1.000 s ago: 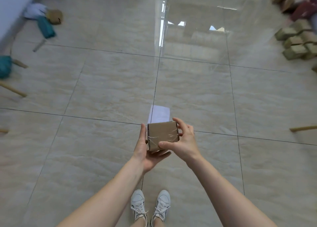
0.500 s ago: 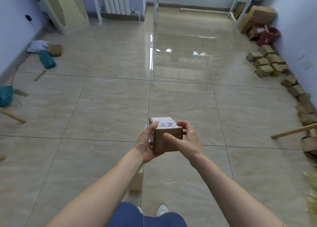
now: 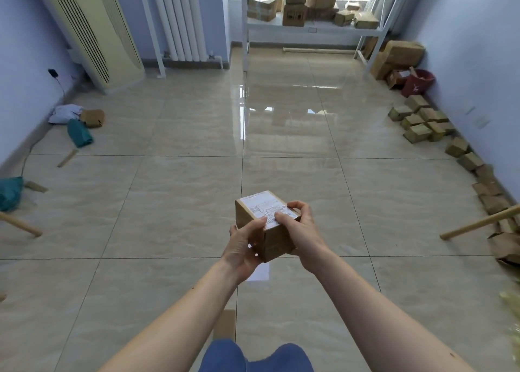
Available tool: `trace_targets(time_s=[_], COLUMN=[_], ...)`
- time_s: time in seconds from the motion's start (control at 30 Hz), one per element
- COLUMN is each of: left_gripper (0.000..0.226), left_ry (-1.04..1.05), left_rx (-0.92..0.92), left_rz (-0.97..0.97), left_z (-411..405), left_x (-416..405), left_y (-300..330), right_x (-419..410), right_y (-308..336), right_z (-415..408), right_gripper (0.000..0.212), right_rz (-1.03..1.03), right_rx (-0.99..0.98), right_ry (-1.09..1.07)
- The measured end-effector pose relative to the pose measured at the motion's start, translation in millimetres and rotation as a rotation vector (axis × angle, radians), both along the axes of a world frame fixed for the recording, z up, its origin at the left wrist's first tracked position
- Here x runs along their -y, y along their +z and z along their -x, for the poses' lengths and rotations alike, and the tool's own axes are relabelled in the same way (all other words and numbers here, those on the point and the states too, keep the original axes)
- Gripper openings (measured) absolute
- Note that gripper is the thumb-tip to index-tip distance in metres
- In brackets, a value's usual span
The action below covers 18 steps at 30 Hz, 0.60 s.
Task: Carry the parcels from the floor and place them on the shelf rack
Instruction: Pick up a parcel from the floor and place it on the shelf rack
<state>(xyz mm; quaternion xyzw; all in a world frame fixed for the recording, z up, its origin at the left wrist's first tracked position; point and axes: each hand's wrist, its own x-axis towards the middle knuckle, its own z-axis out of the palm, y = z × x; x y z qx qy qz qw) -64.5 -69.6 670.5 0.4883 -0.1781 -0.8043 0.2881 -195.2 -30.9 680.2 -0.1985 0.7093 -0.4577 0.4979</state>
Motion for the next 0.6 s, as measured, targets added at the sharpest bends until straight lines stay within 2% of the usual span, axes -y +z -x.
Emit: trace_targets(time_s=[0.2,0.33,0.4,0.47,0.6], left_gripper=[0.092,0.048,0.036,0.036,0.06], left_ry=[-0.033,-0.055,-0.07,-0.053,0.039], left_rx=[0.022,0.009,0.024,0.044,0.069], left_rz=[0.008,-0.036,-0.06,-0.046,0.017], left_z=[-5.1,-7.6,-7.7,-6.4,-0.4], left_x=[16.8,24.2,23.9,22.2,17.0], left_y=[19.0,30.8,34.7,39.3,45.1], right_x=[-3.7,-7.5,-9.8,-12.0,-14.6], right_y=[21.4,29.9,34.1,35.1,35.7], right_z=[19.7,31.0,33.2,32.5,25.1], right_gripper=[0.036,0.033,0.034,0.046,0.073], right_rz=[0.053,0.067,0.083,0.101,0.047], right_rx=[0.095,0.094,0.095,0.092,0.091], right_ry=[0.073,0.143,0.141,0.109,0.047])
